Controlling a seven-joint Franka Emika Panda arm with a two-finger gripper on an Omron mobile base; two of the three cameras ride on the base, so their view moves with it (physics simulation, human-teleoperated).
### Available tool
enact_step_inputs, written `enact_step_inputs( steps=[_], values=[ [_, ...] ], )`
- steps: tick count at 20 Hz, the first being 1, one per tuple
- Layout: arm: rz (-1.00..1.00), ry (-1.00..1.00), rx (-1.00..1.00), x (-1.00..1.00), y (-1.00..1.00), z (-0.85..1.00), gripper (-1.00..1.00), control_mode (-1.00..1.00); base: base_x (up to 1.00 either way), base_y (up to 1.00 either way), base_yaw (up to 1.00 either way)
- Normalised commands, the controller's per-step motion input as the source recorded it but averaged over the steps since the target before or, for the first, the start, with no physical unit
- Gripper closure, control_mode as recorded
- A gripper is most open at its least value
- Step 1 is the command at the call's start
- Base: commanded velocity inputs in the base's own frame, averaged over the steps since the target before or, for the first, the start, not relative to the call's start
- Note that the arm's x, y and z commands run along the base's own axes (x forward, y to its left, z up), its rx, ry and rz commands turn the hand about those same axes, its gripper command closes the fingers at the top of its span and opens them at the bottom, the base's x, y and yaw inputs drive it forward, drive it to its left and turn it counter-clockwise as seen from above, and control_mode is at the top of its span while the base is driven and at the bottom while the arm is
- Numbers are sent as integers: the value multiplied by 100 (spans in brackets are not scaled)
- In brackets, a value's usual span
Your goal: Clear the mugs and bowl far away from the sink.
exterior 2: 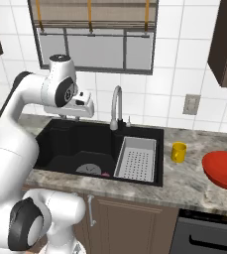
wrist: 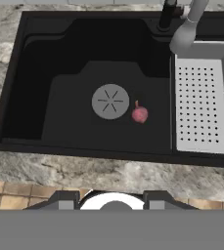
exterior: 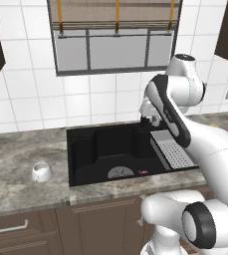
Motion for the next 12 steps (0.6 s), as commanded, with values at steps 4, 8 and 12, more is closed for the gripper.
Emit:
enact_step_inputs(
  steps=[4,8,12],
  values=[
    [0,0,0,-14,0,0,-100,-100,0,0,0],
    [0,-2,-2,-46,4,0,-100,-100,0,0,0],
    [-5,-2,-8,-63,6,19,-100,-100,0,0,0]
  ],
)
